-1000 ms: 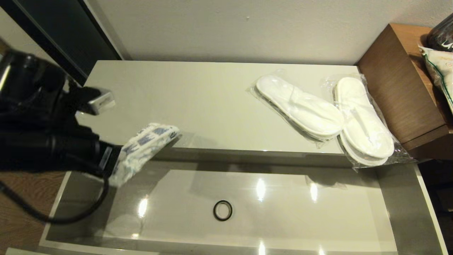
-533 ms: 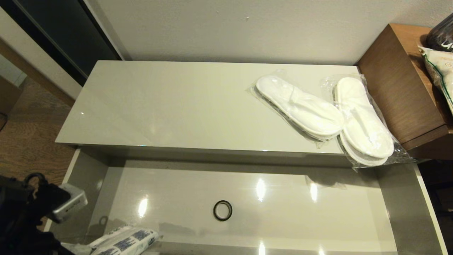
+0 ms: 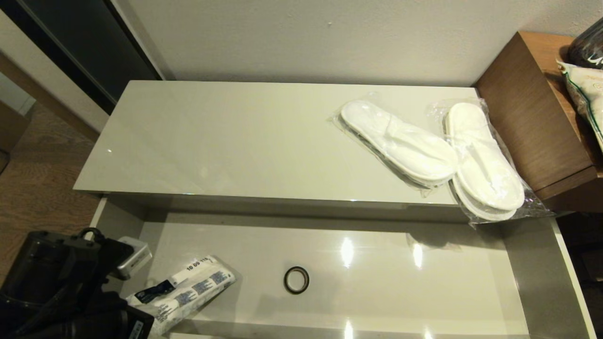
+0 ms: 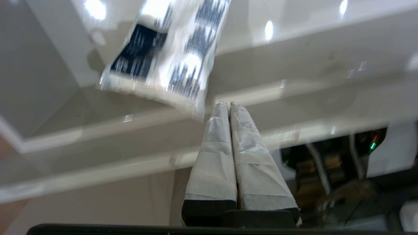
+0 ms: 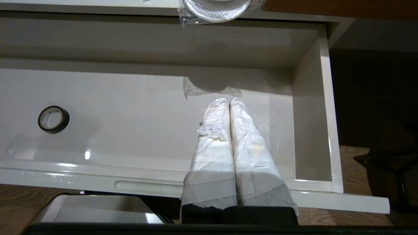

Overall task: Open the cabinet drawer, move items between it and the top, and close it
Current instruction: Put the tissue in the drawer, then pick up the disposable slippers on the table

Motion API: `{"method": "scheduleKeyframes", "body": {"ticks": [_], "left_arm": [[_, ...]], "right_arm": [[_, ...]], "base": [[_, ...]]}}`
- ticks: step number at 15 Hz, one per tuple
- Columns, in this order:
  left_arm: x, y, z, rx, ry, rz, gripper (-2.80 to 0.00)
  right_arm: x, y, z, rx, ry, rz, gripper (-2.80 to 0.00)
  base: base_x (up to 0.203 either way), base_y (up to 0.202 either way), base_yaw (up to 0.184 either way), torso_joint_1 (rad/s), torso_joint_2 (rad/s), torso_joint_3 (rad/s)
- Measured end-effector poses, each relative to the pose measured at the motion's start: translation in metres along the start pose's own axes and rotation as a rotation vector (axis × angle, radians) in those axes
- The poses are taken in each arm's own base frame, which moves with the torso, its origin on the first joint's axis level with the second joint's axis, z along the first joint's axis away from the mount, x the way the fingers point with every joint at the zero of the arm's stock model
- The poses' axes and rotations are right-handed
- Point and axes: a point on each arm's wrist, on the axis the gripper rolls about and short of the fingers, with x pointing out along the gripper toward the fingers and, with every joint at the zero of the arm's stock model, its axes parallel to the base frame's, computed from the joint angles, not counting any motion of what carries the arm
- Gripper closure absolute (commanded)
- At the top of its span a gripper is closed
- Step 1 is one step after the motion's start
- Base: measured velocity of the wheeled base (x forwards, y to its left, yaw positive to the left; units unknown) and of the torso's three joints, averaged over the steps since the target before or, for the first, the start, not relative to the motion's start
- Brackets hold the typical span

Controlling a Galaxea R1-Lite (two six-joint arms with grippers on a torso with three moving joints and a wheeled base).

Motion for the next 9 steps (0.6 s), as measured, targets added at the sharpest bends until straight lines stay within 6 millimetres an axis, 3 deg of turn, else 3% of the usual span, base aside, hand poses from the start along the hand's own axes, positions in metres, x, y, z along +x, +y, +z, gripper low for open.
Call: {"method": "scheduleKeyframes", "body": {"ticks": [3, 9], "left_arm": [[-0.01, 0.001, 0.001, -0.005, -0.034, -0.001, 0.0], [-0.057, 0.006, 0.006, -0.002, -0.119, 0.0, 0.0]], "right_arm": [[0.0, 0.0, 0.0, 0.0, 0.0, 0.0, 0.0], [0.0, 0.0, 0.0, 0.0, 0.0, 0.0, 0.0]], "base": [[0.0, 0.0, 0.0, 0.0, 0.0, 0.0], [0.0, 0.0, 0.0, 0.0, 0.0, 0.0]]}}
